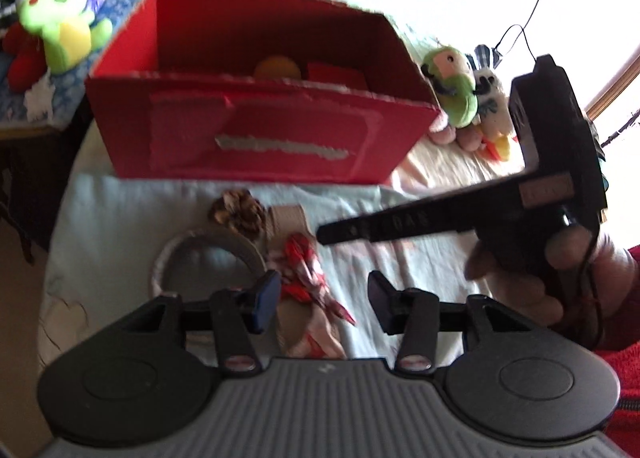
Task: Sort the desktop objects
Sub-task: 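Grasp the beige strap tied with red ribbon with the right gripper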
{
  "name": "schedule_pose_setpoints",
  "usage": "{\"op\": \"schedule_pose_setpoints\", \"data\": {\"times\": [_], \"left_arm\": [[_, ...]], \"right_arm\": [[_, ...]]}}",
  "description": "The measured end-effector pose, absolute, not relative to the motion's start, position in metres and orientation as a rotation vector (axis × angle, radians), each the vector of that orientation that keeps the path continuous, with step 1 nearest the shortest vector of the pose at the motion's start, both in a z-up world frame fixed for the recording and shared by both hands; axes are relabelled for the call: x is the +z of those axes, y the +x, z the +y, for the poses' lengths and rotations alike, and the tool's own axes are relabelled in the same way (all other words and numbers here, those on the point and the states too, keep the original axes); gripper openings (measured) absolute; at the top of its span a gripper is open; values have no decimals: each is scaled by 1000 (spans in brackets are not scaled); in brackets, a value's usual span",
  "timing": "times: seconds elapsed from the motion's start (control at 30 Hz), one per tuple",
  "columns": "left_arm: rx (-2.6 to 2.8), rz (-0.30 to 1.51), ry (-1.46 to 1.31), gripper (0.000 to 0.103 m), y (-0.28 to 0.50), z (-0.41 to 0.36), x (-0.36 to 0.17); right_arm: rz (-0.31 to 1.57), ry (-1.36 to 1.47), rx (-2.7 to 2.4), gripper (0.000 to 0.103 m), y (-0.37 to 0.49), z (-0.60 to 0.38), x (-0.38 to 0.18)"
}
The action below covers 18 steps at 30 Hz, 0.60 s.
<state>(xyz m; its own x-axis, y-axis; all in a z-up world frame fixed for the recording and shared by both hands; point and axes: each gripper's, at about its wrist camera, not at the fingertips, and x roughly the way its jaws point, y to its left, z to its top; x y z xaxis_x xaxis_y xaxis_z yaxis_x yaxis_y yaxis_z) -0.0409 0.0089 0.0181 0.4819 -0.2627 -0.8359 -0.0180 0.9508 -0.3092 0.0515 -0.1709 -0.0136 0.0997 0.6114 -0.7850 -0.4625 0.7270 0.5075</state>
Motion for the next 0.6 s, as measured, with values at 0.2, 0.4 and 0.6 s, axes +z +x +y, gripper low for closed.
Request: {"op": "schedule_pose_setpoints", "data": {"times": [0.2, 0.4, 0.6], "left_arm": [[-150, 1133, -352, 55, -42, -5, 3], [-77, 1167, -355, 64, -40, -9, -11], [-14, 1198, -365, 67, -31, -11, -30]], "right_arm": [[1298, 221, 850, 23, 59, -178, -27], [1265, 195, 904, 23, 58, -171, -26], [1236, 193, 935, 23, 62, -163, -33]]}}
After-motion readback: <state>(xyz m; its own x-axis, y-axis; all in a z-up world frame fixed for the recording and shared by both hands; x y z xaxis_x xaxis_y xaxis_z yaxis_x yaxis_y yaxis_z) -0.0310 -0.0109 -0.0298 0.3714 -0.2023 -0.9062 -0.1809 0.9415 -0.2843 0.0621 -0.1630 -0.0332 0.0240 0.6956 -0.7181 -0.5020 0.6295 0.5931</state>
